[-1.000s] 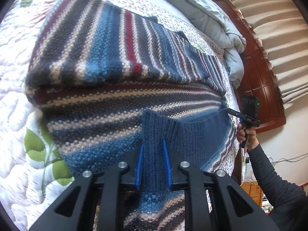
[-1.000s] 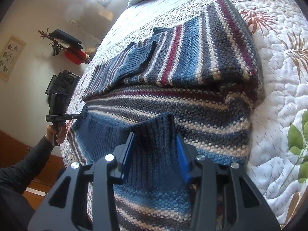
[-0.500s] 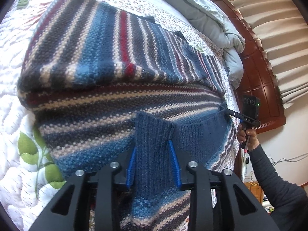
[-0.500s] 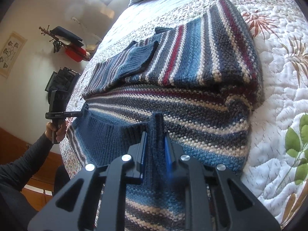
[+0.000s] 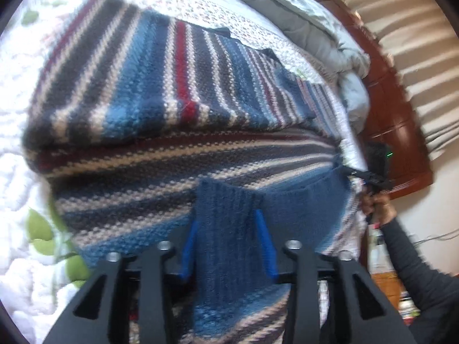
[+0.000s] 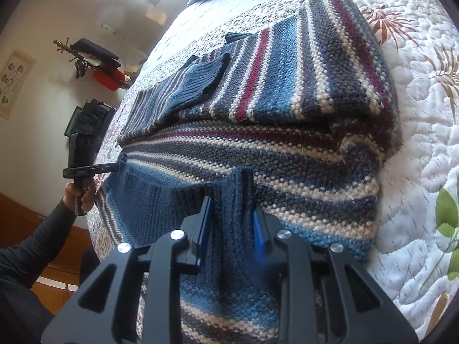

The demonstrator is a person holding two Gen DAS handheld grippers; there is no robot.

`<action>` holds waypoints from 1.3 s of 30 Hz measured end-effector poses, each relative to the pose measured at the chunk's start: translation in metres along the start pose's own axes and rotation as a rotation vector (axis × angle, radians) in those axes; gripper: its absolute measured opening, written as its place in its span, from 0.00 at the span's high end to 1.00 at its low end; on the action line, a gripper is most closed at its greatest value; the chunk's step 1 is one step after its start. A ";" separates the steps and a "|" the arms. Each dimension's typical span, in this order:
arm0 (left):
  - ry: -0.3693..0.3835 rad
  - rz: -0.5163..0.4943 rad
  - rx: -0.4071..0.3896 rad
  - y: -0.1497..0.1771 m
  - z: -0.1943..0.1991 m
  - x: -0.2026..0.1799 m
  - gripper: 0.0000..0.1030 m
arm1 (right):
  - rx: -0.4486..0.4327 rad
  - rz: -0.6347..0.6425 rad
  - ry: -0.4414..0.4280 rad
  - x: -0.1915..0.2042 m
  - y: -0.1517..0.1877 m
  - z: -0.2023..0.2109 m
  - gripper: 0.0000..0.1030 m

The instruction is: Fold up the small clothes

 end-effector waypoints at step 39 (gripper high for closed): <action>-0.518 -0.369 -0.020 0.008 0.008 -0.083 0.92 | -0.100 0.078 0.146 0.035 -0.015 0.022 0.91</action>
Point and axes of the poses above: each gripper's, at about its wrist camera, not at the fingertips, and z roughly against the way its jaws point, x to its left, y to its underside, the point moved 3 cm from there along -z, roughly the way its jaws point, and after that the axes turned 15 degrees about y, right-handed, at the moved point
